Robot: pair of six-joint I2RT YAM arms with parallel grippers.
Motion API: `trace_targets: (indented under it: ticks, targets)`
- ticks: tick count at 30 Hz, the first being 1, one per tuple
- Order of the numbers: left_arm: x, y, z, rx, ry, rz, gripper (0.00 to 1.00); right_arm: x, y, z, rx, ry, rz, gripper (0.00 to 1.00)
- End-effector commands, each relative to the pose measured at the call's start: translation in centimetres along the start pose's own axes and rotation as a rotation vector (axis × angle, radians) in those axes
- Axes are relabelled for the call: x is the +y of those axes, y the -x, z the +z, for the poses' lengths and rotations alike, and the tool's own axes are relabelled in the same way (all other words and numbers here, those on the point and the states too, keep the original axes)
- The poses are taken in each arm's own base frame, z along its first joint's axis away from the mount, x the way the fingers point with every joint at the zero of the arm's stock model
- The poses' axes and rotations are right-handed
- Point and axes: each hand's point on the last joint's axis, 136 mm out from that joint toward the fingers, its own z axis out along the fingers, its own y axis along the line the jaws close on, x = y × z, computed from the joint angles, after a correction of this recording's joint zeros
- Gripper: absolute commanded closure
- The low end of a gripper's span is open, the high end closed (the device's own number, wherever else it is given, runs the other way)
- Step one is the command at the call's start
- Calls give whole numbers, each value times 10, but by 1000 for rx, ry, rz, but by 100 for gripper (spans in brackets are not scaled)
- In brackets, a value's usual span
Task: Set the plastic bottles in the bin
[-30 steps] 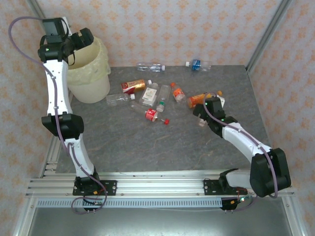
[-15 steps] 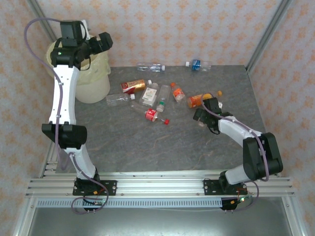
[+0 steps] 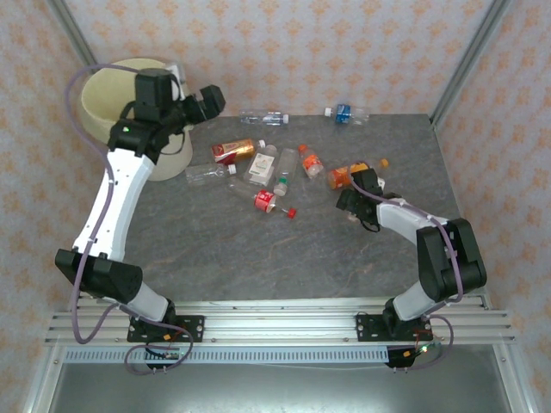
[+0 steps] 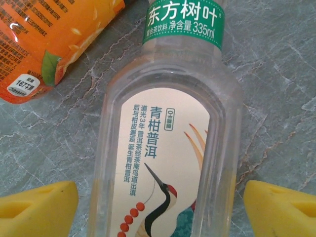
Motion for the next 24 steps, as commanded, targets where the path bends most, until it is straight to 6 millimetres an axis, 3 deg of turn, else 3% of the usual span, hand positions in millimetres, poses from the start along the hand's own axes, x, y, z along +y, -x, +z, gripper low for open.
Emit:
trace_targets:
  ticks: [1,9,15,24]
  targets:
    - [-12,-3,-6,-49,-4,-14,0,-9,-5,5,-5,-32,11,15]
    - [-14,-53,7,2,20,-64,0,-14,-16,6,-12,-13,10,21]
    - [-2,-66,10,7,49,-94,0,-18,-20,8,-13,-19,-17,27]
    - [3,-76,9,43,66,-76,0,-22,-17,-7,-98,17,-32,39]
